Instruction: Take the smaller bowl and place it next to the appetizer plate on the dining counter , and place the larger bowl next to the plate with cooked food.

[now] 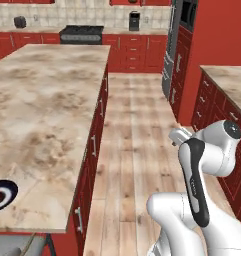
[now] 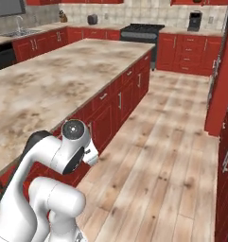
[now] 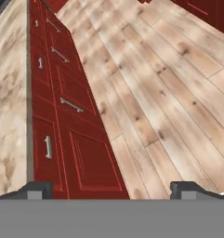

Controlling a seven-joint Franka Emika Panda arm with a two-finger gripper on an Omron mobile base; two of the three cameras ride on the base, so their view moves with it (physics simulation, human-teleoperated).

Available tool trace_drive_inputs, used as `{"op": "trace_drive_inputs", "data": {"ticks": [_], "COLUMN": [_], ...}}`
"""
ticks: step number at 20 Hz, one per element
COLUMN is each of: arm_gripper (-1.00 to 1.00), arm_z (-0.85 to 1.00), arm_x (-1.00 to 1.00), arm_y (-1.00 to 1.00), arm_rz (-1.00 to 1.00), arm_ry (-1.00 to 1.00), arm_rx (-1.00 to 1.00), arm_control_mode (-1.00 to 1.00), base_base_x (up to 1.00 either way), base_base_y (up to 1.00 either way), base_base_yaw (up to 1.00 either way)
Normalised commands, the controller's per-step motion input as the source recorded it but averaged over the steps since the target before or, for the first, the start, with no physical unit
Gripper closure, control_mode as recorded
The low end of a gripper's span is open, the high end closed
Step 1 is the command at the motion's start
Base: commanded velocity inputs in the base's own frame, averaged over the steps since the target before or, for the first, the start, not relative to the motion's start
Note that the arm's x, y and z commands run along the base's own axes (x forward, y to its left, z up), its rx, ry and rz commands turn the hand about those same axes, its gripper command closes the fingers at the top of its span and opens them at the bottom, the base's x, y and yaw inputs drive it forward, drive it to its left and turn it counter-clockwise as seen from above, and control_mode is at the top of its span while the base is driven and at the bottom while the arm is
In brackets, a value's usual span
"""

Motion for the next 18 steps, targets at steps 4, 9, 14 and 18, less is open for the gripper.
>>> {"op": "trace_drive_inputs", "data": {"ticks": [4, 9, 14, 18], "arm_gripper": [-1.00, -1.00, -1.00, -1.00], "arm_z": [0.00, 0.00, 0.00, 0.00], "arm_x": [0.00, 0.00, 0.00, 0.00], "arm_y": [0.00, 0.00, 0.00, 0.00], "arm_rz": [0.00, 0.00, 0.00, 0.00], "arm_ry": [0.00, 0.00, 0.00, 0.00], "arm_rx": [0.00, 0.00, 0.00, 0.00], "arm_control_mode": [1.00, 1.00, 1.00, 1.00], "base_base_x": [1.00, 1.00, 1.00, 1.00], "base_base_y": [-0.99, -0.85, -0.08, 0.08], "base_base_yaw": [0.09, 0.00, 0.00, 0.00]}}
